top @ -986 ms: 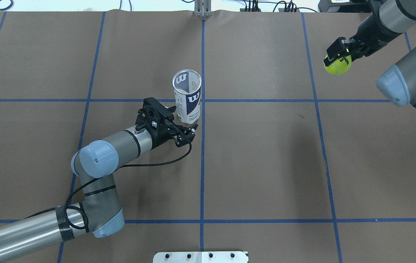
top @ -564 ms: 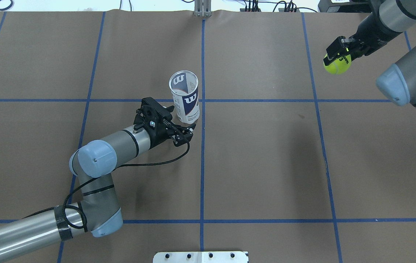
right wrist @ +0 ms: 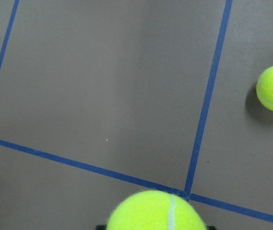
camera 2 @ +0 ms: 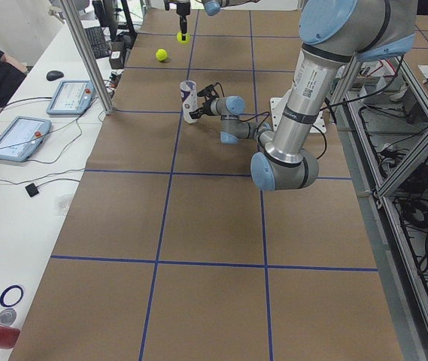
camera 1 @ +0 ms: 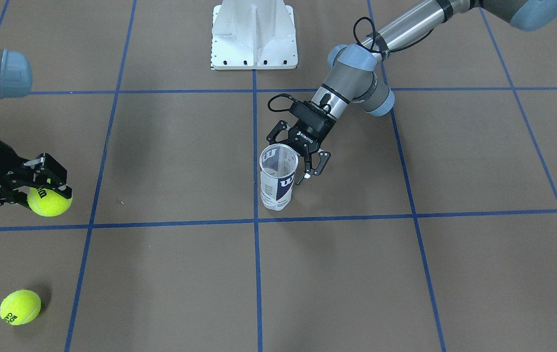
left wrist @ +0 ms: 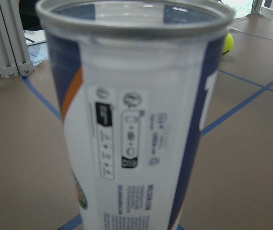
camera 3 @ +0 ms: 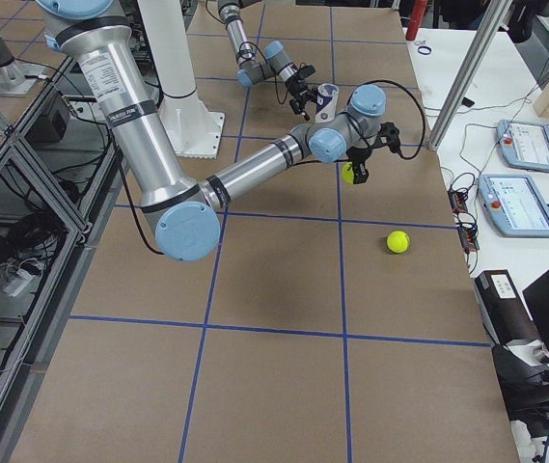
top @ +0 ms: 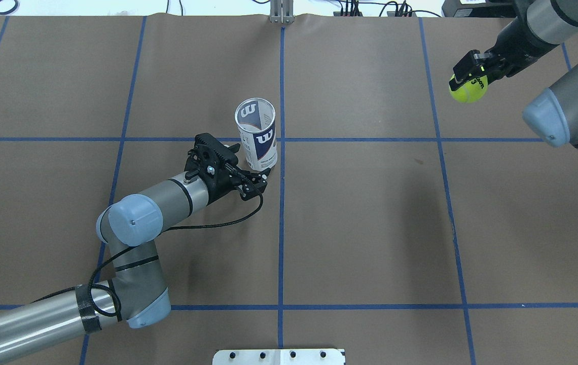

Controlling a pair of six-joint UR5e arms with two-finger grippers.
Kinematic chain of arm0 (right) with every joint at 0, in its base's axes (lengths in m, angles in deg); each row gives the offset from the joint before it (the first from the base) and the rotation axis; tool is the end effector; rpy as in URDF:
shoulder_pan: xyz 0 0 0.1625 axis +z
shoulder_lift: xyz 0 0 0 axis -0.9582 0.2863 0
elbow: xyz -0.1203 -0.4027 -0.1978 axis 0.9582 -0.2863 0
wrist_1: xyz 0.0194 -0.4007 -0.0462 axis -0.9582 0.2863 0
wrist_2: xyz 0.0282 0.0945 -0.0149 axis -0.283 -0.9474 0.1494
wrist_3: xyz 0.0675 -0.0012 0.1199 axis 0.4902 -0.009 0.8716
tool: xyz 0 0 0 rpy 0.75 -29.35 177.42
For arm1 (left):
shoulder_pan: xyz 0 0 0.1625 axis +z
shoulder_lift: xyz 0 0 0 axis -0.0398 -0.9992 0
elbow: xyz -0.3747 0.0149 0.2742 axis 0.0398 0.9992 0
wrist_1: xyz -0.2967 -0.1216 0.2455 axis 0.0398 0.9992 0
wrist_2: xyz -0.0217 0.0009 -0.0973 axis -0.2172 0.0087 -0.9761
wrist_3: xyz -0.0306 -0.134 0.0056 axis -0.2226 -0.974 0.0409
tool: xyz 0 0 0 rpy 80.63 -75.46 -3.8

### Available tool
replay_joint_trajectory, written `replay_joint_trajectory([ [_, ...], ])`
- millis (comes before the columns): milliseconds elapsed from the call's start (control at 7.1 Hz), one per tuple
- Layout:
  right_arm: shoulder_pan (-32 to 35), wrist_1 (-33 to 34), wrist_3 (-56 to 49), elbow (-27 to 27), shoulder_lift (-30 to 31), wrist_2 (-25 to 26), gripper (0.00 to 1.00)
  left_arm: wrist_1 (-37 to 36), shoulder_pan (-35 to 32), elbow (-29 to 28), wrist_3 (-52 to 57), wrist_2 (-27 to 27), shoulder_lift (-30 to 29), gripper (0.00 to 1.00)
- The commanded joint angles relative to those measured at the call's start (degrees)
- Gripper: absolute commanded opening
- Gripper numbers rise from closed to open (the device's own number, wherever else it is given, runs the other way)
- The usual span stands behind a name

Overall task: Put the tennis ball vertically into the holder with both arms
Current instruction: 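Hold the tube steady with the left gripper while the right gripper holds the ball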

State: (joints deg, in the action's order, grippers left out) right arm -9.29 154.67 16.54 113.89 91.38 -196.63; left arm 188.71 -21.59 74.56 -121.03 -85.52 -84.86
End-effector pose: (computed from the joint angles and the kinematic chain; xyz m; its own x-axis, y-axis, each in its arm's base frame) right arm -0.2553 -0.6081 0.4123 0.5560 -0.2180 0.8021 0.0432 0.9713 0.2341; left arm 0.5991 -0.4506 0.3319 0.5238 0.6522 -0.5479 0.3537 0.4186 0.8365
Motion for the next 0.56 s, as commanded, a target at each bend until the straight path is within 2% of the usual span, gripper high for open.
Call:
replay_joint_trajectory([
  [0, 0.0, -0.1, 0.0, 0.1, 0.0, 0.0, 0.00, -0.2, 0.1, -0.1, 0.0, 2.2, -0.4, 0.99],
  [423, 0.0, -0.3, 0.0, 0.1, 0.0, 0.0, 0.00, -0.4, -0.1, -0.2, 0.0, 4.0, -0.6, 0.99],
])
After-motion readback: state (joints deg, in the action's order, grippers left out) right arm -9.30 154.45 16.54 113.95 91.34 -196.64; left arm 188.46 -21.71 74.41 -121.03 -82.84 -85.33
